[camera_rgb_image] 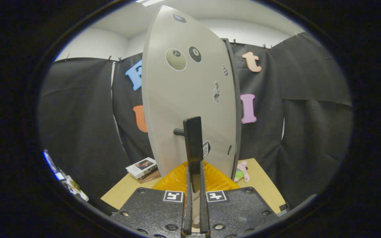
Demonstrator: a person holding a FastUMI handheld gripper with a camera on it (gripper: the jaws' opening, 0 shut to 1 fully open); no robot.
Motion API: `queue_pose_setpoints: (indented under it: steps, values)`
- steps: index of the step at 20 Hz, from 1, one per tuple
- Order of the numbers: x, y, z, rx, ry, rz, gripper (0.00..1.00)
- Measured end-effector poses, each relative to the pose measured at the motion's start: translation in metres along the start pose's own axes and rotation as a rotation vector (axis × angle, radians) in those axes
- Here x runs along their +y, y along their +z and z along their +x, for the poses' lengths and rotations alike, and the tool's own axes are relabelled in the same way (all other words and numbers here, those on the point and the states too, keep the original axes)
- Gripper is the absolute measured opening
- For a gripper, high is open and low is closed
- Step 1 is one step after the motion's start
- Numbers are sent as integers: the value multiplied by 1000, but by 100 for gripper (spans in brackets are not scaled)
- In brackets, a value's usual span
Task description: Open the shoe cabinet door, grab the shoes and put them into the shoe cabinet, then close the shoe cabinet door.
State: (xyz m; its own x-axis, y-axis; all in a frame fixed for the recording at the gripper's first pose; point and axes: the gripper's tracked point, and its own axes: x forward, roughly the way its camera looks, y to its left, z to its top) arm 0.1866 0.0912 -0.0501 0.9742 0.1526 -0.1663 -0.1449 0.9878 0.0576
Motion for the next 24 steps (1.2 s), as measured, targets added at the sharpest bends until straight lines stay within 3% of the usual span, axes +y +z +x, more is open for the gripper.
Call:
queue_pose_setpoints:
  steps: [8,24]
  values:
    - [-47,2,-17,-18,-50,7,8]
    - [-161,-4,-52,-17,-278,66,7]
